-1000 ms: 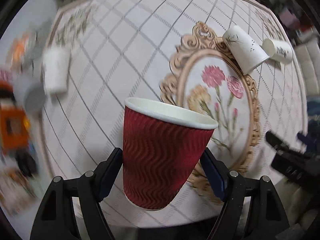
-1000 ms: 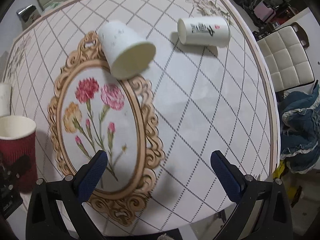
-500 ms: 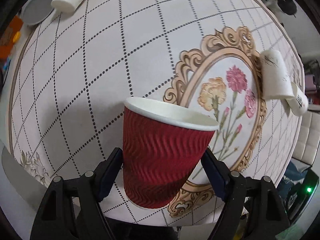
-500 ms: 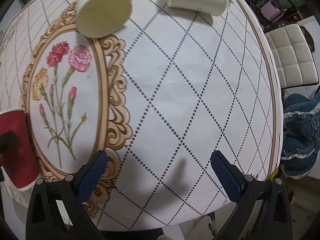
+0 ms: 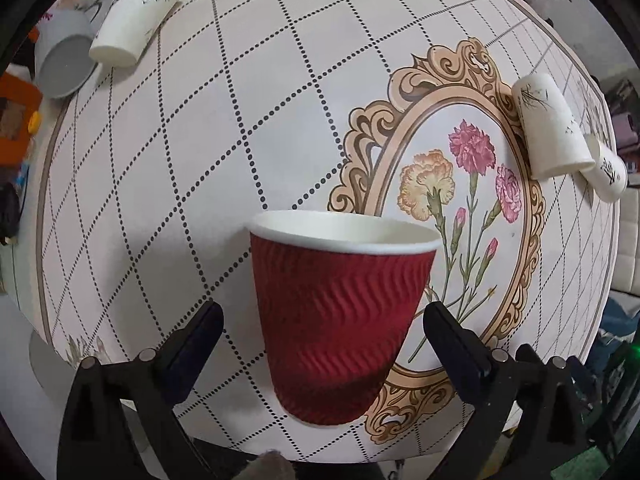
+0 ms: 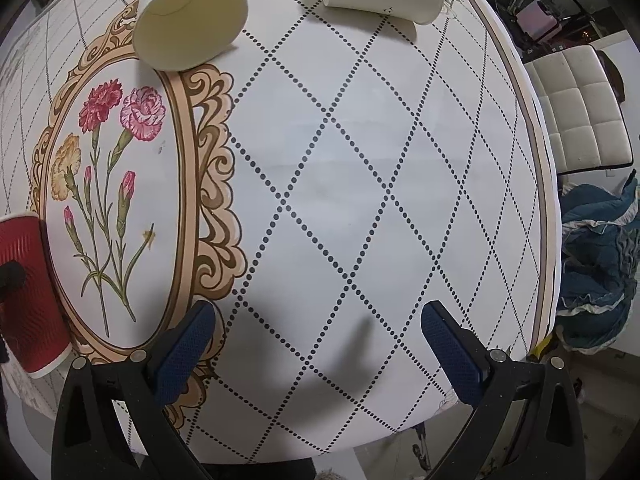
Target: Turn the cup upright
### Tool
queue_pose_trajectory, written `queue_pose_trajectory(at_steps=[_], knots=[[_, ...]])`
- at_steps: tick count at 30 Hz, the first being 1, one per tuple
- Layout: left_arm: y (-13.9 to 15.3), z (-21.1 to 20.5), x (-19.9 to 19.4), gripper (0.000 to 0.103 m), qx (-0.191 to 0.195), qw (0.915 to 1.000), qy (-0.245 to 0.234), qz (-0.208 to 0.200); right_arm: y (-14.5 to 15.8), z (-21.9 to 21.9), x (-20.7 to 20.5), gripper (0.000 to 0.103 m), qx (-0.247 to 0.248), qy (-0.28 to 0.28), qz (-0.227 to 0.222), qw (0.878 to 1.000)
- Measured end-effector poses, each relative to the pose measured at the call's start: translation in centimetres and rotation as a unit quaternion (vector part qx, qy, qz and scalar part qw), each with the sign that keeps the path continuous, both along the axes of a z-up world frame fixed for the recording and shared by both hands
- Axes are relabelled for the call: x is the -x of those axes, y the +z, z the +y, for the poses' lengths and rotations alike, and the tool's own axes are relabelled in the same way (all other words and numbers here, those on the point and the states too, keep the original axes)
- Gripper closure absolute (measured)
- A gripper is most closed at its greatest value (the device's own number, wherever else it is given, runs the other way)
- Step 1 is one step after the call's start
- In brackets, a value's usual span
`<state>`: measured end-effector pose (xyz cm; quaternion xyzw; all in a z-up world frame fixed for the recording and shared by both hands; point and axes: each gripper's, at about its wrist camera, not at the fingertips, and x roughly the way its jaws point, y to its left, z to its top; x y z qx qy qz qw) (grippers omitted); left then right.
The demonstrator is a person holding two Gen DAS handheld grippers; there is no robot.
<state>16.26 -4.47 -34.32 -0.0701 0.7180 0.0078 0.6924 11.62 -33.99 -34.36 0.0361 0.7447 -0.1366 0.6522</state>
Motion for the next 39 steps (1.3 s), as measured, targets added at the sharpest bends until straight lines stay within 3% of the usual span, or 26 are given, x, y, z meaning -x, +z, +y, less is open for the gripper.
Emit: queue_pose_trajectory(at_steps=[4,8,12,15,28,39], knots=[[2.3,-0.6,0.4,0.001,-0.037,0.9981,-0.027,-0.042,0.5,0.6,-0.2,0.0,0.001,-0.001,-0.003,1.0],[5.7,-0.1,1.4,0.001,-0.091,0.9895,-0.053,-0.099,1.5,1.6,-0.8,0.0,-0.002,-0.003,-0.008,1.0],[8.3,2.9,2.6,0.001,-0.134,0.9795,-0.049,-0.141,2.7,2.7,-1.2,0.0,-0.009,0.002,-0.016,1.0],[8.3,5.6,3.5,0.001,-0.166,0.9722,-0.046,-0.158,3.8,3.8,-1.5,0.0,-0.018,0.009,-0.025,0.999],[4.5,13.4,6.8,0.001,-0.189,0.976,0.011,-0.108,8.6,14.4,-3.6,0.0,-0.062,0.102,-0.06,0.991],[1.9,15.6,6.6,0.001,-0.175,0.9813,0.018,-0.079,6.6,21.8,-5.0,0.0,-0.071,0.162,-0.031,0.984]])
